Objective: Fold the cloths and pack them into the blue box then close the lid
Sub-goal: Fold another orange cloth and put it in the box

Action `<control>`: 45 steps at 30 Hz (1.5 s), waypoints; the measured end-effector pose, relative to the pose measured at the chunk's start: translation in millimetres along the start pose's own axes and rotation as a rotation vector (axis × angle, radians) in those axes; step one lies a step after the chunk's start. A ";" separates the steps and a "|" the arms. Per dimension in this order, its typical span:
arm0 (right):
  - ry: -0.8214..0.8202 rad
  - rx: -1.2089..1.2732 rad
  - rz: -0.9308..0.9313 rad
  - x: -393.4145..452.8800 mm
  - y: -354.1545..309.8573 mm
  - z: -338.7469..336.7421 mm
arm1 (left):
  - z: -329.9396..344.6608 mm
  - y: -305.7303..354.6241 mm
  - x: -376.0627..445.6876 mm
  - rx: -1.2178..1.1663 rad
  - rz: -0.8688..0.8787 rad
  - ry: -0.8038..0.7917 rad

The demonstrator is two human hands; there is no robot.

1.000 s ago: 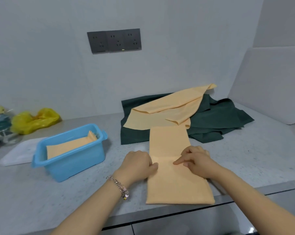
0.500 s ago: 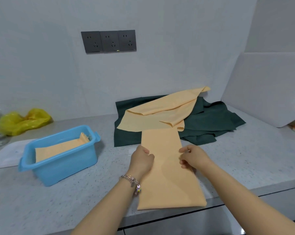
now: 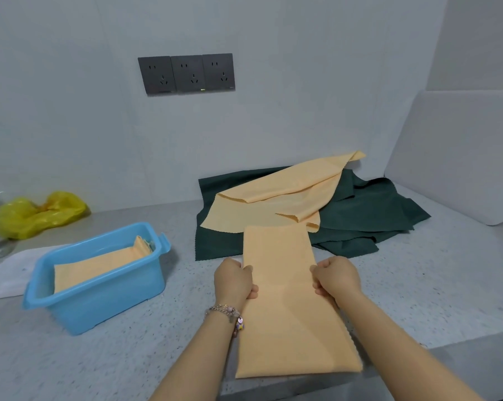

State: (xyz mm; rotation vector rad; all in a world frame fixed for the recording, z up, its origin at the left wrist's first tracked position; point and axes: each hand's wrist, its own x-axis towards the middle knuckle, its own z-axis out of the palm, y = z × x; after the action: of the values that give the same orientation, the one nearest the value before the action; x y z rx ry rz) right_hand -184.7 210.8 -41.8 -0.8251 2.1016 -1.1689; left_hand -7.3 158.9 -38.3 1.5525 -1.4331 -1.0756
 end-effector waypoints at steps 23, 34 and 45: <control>-0.150 0.523 0.114 -9.8 -2.7 -23.8 | -18.1 -12.2 -6.0 -0.475 -0.026 -0.099; -0.161 0.094 -0.198 -20.6 11.0 -27.4 | -14.2 -18.7 -20.1 -0.114 0.222 0.051; -0.080 -0.221 -0.421 -17.0 14.8 -22.7 | -8.2 -23.3 -17.8 0.094 0.349 0.028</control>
State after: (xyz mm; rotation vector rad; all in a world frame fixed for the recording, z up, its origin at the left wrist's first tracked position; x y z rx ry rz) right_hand -194.1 241.4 -41.5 -1.4468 2.0733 -1.0938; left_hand 8.5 178.6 -55.3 1.3101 -1.6797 -0.7855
